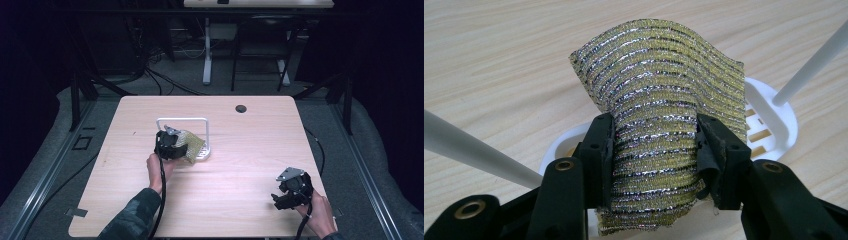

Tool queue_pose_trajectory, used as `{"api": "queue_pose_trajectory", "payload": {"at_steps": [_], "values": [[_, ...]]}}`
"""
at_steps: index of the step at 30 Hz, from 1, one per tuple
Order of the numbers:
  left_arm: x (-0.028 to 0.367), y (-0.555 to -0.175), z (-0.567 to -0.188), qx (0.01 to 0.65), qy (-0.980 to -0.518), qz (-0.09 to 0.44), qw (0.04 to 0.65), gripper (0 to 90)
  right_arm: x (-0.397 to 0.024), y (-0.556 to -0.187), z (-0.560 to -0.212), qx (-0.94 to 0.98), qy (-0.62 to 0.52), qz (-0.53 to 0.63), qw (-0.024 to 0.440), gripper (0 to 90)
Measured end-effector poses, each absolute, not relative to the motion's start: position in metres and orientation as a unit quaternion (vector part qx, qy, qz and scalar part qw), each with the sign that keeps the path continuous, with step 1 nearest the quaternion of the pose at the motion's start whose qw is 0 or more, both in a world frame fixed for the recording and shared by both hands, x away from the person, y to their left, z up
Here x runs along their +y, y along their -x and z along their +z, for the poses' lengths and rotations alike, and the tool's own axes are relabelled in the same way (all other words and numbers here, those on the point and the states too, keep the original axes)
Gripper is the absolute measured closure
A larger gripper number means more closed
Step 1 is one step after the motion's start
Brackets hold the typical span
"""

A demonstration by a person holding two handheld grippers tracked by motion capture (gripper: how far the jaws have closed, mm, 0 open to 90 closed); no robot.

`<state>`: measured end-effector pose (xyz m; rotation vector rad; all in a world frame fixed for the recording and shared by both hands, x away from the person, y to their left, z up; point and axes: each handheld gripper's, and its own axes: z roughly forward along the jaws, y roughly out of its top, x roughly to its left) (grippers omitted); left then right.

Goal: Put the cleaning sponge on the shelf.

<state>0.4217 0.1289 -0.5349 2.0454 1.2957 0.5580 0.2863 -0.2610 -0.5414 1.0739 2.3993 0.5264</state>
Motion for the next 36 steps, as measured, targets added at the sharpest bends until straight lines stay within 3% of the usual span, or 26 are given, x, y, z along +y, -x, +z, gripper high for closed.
{"api": "queue_pose_trajectory", "payload": {"at_steps": [9,19,21,36], "values": [[0.129,-0.423,-0.537,0.495,-0.779,0.219,0.316,46.8,-0.261,-0.286,-0.541,0.871,-0.391,0.189,0.229,11.0],[0.126,-0.422,-0.539,0.498,-0.779,0.224,0.307,33.0,-0.262,-0.286,-0.541,0.871,-0.389,0.191,0.230,11.1],[0.125,-0.422,-0.539,0.497,-0.780,0.224,0.309,35.4,-0.261,-0.286,-0.541,0.872,-0.389,0.190,0.229,11.1],[0.122,-0.410,-0.522,0.474,-0.790,0.219,0.322,21.2,-0.262,-0.286,-0.541,0.872,-0.388,0.192,0.229,11.1]]}}
